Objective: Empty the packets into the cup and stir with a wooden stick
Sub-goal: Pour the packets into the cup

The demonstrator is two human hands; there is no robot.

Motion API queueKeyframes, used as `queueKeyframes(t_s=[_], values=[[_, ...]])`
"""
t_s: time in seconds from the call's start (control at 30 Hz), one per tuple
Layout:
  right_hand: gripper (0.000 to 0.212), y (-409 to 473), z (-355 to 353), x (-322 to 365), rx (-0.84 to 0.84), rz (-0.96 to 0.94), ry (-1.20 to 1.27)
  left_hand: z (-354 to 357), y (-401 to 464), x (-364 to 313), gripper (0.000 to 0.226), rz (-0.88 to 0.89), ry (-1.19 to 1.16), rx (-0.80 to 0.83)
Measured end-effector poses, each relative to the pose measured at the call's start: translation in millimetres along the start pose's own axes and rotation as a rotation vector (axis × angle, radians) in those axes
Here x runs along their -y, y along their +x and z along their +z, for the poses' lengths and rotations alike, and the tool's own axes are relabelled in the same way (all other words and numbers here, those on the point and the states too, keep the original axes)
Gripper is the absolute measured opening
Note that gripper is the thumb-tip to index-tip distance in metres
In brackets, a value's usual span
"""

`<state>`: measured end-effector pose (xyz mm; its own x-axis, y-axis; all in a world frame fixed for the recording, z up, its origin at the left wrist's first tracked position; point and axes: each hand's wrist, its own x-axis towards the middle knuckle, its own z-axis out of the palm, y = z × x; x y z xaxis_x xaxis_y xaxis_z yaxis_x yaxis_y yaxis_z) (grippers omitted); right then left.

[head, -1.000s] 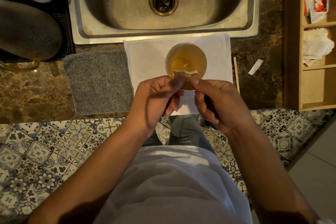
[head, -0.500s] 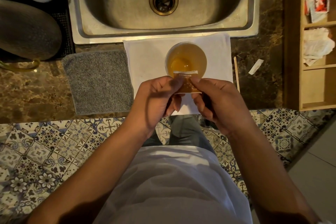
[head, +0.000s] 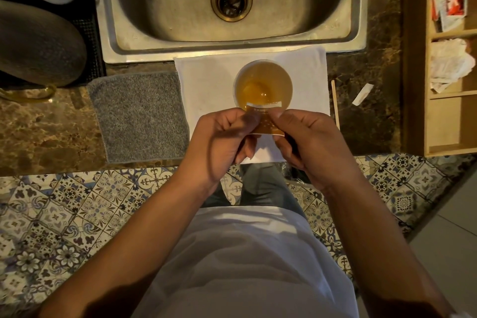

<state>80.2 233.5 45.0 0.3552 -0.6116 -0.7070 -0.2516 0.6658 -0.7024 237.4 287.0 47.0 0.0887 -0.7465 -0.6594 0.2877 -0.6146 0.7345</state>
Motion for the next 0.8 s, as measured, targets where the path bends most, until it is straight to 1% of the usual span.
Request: queueKeyframes(t_s=[0.1,0.2,0.37,0.5,0.7,0.8], values=[[0.043,1.1,-1.3,-1.7,0.029,-0.016,-0.020,0.9,0.4,-2.8,0.035,-0.028,-0.014,-0.005],[0.043,2.1,-2.3,-0.6,0.040,0.005,-0.007,1.1,1.0,-5.9,0.033,-0.026,0.008,0.004],[0.049,-1.4,-0.8,8.0,-0.015,0.025,0.015,1.6,0.2,-7.5,0.035,-0.039,0.013,0.007],[0.041,-0.7,-0.4,8.5,0.007,-0.029,-0.057,3.5,-0.8,-10.3,0.029,-0.057,0.024,0.039],[0.043,0.6,-1.9,16.1,0.002,-0.028,-0.027,8.9,-3.3,-17.9,0.040,-0.046,0.039,0.025],[0.046,1.0,-3.1,18.8,0.015,-0.012,-0.027,9.9,-1.7,-20.2,0.041,-0.024,0.057,0.006]])
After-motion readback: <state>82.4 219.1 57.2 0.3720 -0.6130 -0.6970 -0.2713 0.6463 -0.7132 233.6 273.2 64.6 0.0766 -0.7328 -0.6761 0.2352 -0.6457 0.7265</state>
